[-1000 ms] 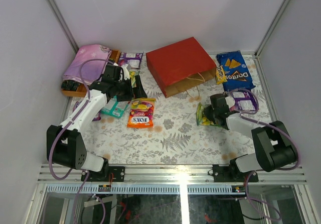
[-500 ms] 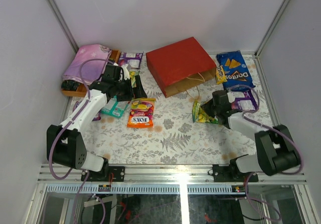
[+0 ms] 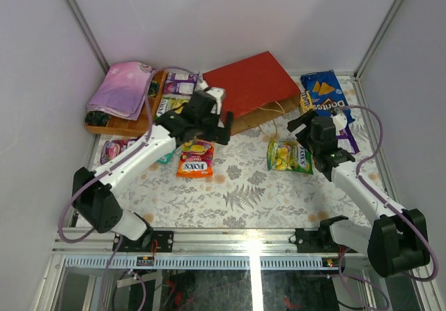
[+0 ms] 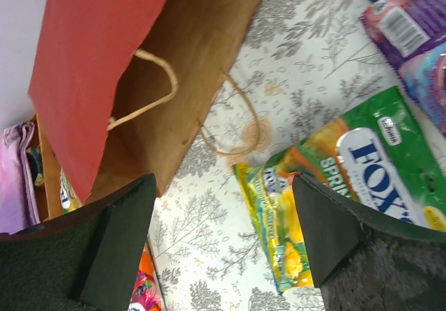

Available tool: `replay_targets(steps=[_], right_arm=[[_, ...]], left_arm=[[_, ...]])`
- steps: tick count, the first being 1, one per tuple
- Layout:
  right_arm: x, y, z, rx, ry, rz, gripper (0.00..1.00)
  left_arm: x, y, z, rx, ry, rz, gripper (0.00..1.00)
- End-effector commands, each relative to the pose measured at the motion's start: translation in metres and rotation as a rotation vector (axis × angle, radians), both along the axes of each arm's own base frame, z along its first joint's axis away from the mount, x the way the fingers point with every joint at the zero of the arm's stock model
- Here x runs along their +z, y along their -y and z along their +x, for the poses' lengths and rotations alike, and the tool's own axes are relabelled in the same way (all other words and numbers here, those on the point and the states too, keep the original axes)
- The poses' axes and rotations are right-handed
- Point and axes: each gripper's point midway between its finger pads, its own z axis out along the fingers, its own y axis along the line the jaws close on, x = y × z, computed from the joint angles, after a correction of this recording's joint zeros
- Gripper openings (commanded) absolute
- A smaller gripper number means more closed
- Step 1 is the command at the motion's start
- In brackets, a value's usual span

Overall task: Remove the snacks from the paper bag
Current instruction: Adjust the paper bag at the center of the board.

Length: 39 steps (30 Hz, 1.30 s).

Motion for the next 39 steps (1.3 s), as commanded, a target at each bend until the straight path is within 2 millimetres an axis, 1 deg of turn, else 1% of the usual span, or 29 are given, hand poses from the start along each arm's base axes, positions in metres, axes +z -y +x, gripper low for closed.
replay_targets(steps=[1,2,3,4,6,7,8,9,10,13,15,16,17,18,19,21,24,26,31,36,38,39], right_arm=[[-0.004,0.023,0.003,-0.033,-0.006,0.031,0.87],[-0.005,0.028,0.004,-0.032,-0.006,0.049,0.87],[-0.007,0.033,0.005,-0.025,-0.014,0.067,0.87],[-0.009,0.033,0.005,0.004,-0.027,0.100,0.88],[-0.014,0.040,0.004,0.017,-0.050,0.159,0.88],[-0.016,0.042,0.002,0.022,-0.054,0.180,0.88],[-0.017,0.043,0.001,0.022,-0.057,0.172,0.88],[-0.016,0.042,0.000,0.025,-0.056,0.157,0.88],[-0.013,0.040,-0.001,0.031,-0.051,0.146,0.88],[-0.006,0.030,-0.004,0.063,-0.036,0.157,0.88],[-0.005,0.027,-0.006,0.075,-0.031,0.160,0.89],[-0.005,0.027,-0.007,0.075,-0.030,0.156,0.89],[-0.004,0.027,-0.008,0.079,-0.021,0.147,0.89],[-0.003,0.027,-0.009,0.084,-0.014,0.140,0.89],[-0.002,0.027,-0.010,0.088,-0.010,0.135,0.89],[0.000,0.027,-0.013,0.091,-0.005,0.127,0.88],[-0.003,0.028,-0.016,0.094,-0.011,0.124,0.88],[-0.007,0.029,-0.019,0.088,-0.021,0.126,0.89],[-0.012,0.033,-0.024,0.073,-0.041,0.117,0.89],[-0.016,0.035,-0.023,0.075,-0.050,0.114,0.89],[-0.016,0.035,-0.022,0.074,-0.048,0.119,0.89],[-0.016,0.035,-0.021,0.074,-0.048,0.122,0.89]], left_arm=[[0.021,0.029,0.012,-0.040,0.136,0.162,1.00],[0.030,0.046,0.014,-0.070,0.179,0.172,1.00],[0.031,0.058,0.019,-0.097,0.218,0.203,1.00],[0.033,0.068,0.022,-0.125,0.254,0.237,1.00],[0.028,0.092,0.029,-0.198,0.319,0.305,1.00],[0.027,0.108,0.033,-0.240,0.361,0.304,1.00],[0.022,0.120,0.034,-0.307,0.385,0.316,1.00],[0.021,0.133,0.038,-0.353,0.425,0.302,1.00],[0.025,0.147,0.044,-0.390,0.476,0.268,1.00],[0.032,0.173,0.054,-0.501,0.554,0.228,1.00],[0.037,0.185,0.062,-0.548,0.593,0.224,0.99],[0.038,0.189,0.068,-0.555,0.606,0.238,0.99],[0.032,0.193,0.077,-0.557,0.609,0.269,0.99],[0.031,0.195,0.085,-0.547,0.613,0.292,0.98],[0.027,0.196,0.094,-0.538,0.611,0.324,0.97],[0.024,0.196,0.110,-0.509,0.627,0.378,0.95],[0.024,0.203,0.122,-0.508,0.657,0.393,0.92],[0.021,0.205,0.130,-0.517,0.656,0.393,0.87],[0.006,0.196,0.151,-0.502,0.625,0.404,0.71],[0.002,0.196,0.163,-0.502,0.613,0.381,0.41],[0.001,0.199,0.164,-0.517,0.611,0.369,0.31],[0.000,0.200,0.165,-0.520,0.613,0.367,0.29]])
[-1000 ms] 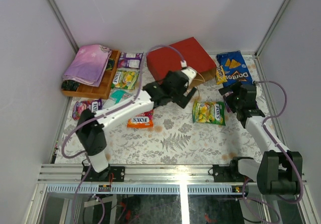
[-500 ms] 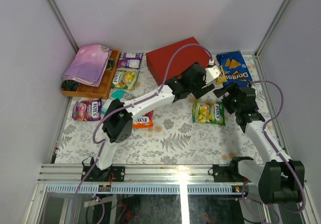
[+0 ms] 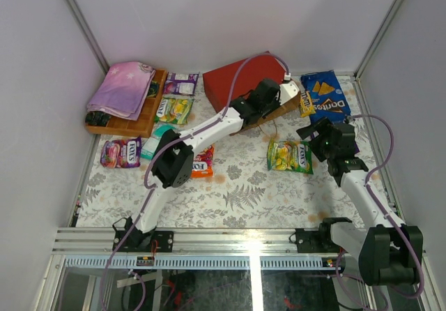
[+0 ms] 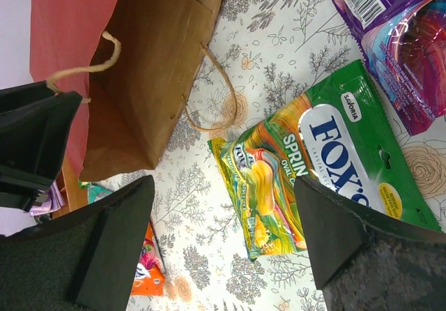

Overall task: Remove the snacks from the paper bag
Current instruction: Adjust the paper bag at the center of the board.

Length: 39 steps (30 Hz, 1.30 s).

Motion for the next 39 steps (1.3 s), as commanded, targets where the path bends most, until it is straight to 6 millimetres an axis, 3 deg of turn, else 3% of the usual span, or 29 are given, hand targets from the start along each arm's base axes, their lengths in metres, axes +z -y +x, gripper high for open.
replay_targets(steps=[1,7,9,10,17,25,32,36,39], right_arm=[[0.005,0.000,0.004,0.016,0.025,0.002,0.89],[0.000,0.000,0.005,0.022,0.010,0.028,0.88],[-0.001,0.000,0.005,0.022,0.009,0.034,0.88],[-0.002,0.000,0.006,0.022,0.008,0.037,0.88],[0.001,-0.001,0.013,0.033,0.020,0.040,0.86],[0.002,-0.005,0.030,0.063,0.026,0.038,0.86],[0.011,-0.022,0.063,0.138,0.055,0.064,0.85],[0.029,-0.046,0.083,0.209,0.130,0.067,0.85],[0.030,-0.065,0.095,0.252,0.142,0.079,0.83]], left_arm=[[0.018,0.012,0.009,-0.036,0.033,-0.050,0.26],[0.027,0.011,0.012,-0.059,0.026,-0.089,0.14],[0.035,0.007,0.015,-0.044,0.039,-0.101,0.01],[0.040,0.004,0.017,-0.029,0.051,-0.111,0.00],[0.104,-0.021,0.040,0.097,0.194,-0.226,0.00],[0.162,-0.047,0.060,0.188,0.280,-0.304,0.00],[0.212,-0.065,0.073,0.229,0.378,-0.391,0.00],[0.231,-0.080,0.081,0.254,0.413,-0.428,0.00],[0.241,-0.088,0.084,0.262,0.437,-0.443,0.00]])
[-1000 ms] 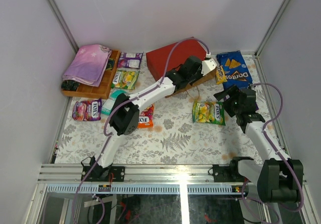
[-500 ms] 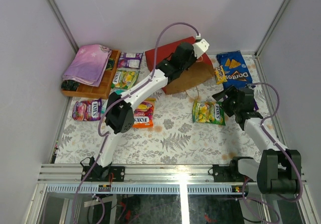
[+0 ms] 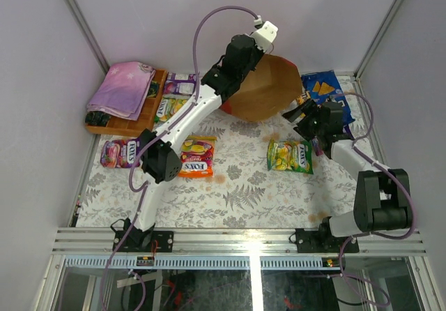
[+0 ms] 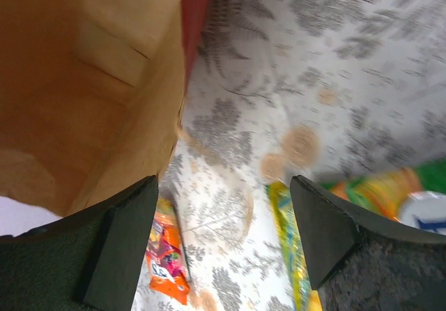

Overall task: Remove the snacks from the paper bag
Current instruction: Adjust the paper bag at the center of the board.

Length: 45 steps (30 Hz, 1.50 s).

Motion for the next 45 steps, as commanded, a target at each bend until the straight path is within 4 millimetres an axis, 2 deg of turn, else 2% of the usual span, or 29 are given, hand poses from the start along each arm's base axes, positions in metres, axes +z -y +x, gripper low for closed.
replay_targets(steps=[1,5,9,11,18,21,22,23,25,26,27,30,33,35,36,39,42,45], right_arm=[[0.036,-0.033,0.033,0.101,0.149,0.027,0.82],[0.020,-0.040,0.047,0.105,0.127,0.032,0.78],[0.017,-0.048,0.060,0.135,0.139,0.054,0.68],[0.013,-0.057,0.063,0.174,0.136,0.085,0.53],[0.038,-0.071,0.059,0.214,0.177,0.156,0.02],[0.062,-0.077,0.052,0.219,0.204,0.174,0.00],[0.070,-0.080,0.050,0.221,0.210,0.182,0.00],[0.078,-0.083,0.049,0.222,0.215,0.192,0.00],[0.096,-0.090,0.046,0.219,0.227,0.219,0.00],[0.105,-0.093,0.045,0.209,0.229,0.236,0.00],[0.115,-0.096,0.046,0.197,0.235,0.255,0.00],[0.140,-0.106,0.052,0.177,0.268,0.289,0.00],[0.150,-0.117,0.065,0.184,0.273,0.290,0.00],[0.150,-0.127,0.074,0.213,0.254,0.313,0.00],[0.143,-0.133,0.080,0.226,0.230,0.325,0.00],[0.132,-0.147,0.093,0.256,0.201,0.345,0.00],[0.128,-0.154,0.100,0.269,0.195,0.349,0.00],[0.128,-0.160,0.101,0.277,0.192,0.350,0.00]], left_arm=[[0.060,-0.020,0.003,0.043,0.131,-0.108,0.00],[0.064,-0.025,0.005,0.045,0.139,-0.113,0.00],[0.067,-0.031,0.008,0.053,0.146,-0.114,0.00],[0.066,-0.034,0.009,0.057,0.146,-0.112,0.00],[0.064,-0.047,0.017,0.088,0.148,-0.105,0.00],[0.064,-0.054,0.020,0.105,0.150,-0.105,0.01],[0.065,-0.055,0.020,0.112,0.151,-0.104,0.09],[0.065,-0.057,0.020,0.114,0.149,-0.100,0.23],[0.065,-0.062,0.020,0.122,0.135,-0.097,0.76],[0.067,-0.064,0.019,0.127,0.121,-0.108,0.93],[0.071,-0.070,0.018,0.134,0.108,-0.129,0.99],[0.083,-0.094,0.011,0.153,0.046,-0.225,1.00],[0.089,-0.123,-0.002,0.156,-0.023,-0.334,1.00],[0.091,-0.147,-0.012,0.179,-0.057,-0.405,1.00],[0.094,-0.160,-0.019,0.197,-0.065,-0.441,1.00],[0.083,-0.190,-0.027,0.293,-0.075,-0.475,1.00],[0.068,-0.203,-0.029,0.332,-0.103,-0.552,1.00],[0.058,-0.208,-0.030,0.338,-0.143,-0.642,1.00]])
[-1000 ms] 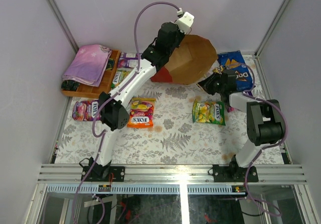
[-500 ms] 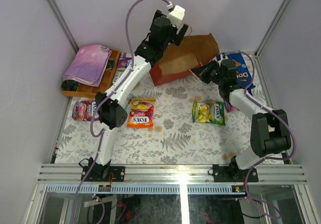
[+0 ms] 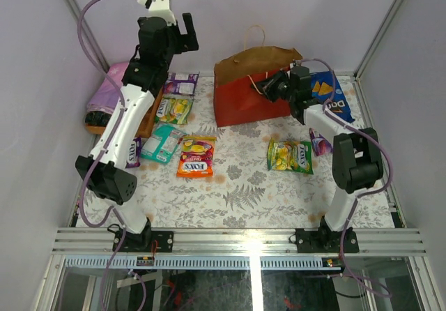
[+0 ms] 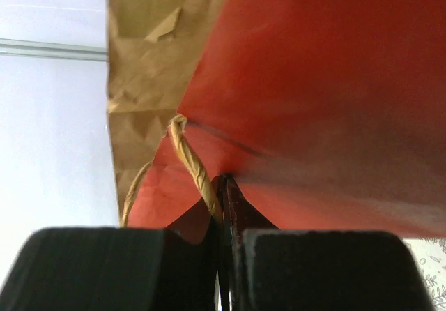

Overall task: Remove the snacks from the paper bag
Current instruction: Adjust the paper bag at the center of the board.

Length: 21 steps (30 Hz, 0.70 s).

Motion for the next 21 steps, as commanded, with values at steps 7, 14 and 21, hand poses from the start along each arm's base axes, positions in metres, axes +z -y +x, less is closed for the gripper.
replay_targets(steps=[7,14,21], right_arm=[[0.023,-0.022,-0.004,0.060,0.048,0.004,0.01],[0.014,-0.042,-0.022,0.099,0.044,-0.034,0.15],[0.027,-0.038,-0.053,0.127,0.116,-0.120,0.69]], left_arm=[[-0.089,0.002,0.011,-0.032,-0.129,-0.249,1.00],[-0.096,-0.006,0.017,-0.044,-0.151,-0.289,1.00],[-0.101,-0.009,0.003,-0.045,-0.133,-0.297,1.00]])
